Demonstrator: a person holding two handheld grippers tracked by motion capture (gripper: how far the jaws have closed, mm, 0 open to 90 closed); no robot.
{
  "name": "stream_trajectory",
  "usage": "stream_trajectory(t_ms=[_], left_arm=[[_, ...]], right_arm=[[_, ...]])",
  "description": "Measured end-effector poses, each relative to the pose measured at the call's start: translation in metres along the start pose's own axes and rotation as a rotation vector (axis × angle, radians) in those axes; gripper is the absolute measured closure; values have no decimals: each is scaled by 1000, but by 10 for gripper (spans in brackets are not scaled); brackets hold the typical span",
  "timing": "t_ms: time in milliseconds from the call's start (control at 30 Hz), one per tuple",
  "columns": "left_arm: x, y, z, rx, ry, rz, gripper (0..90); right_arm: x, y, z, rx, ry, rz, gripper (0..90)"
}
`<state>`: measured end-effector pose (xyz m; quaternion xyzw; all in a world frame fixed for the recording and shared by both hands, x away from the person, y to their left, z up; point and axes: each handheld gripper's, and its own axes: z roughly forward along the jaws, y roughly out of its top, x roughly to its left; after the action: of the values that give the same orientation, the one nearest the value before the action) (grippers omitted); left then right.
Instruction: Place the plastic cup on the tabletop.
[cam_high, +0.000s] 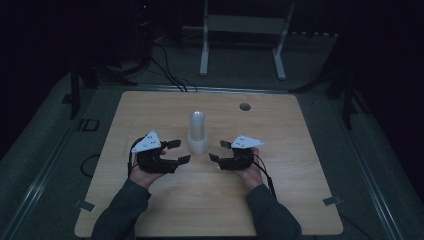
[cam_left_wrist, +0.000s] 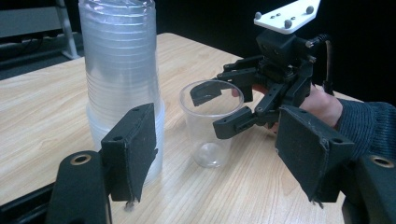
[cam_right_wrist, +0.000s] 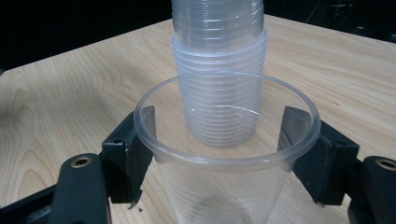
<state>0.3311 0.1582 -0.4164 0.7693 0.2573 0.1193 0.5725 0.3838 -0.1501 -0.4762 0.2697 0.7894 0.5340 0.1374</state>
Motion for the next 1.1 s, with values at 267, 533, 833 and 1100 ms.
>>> stream_trajectory(t_ms=[267,533,833,1100], left_arm=[[0,0,0,-1,1,0,292],[0,0,0,-2,1,0,292],[-1,0,0,-1,-1,0,292],[-1,0,0,-2,-2,0,292]], right_arm=[[0,-1,-2,2,6,-4,276],[0,-4,-6,3,20,1,257],[3,-5,-9,12,24,-4,184],[8,-6,-9,36,27,-20,132]])
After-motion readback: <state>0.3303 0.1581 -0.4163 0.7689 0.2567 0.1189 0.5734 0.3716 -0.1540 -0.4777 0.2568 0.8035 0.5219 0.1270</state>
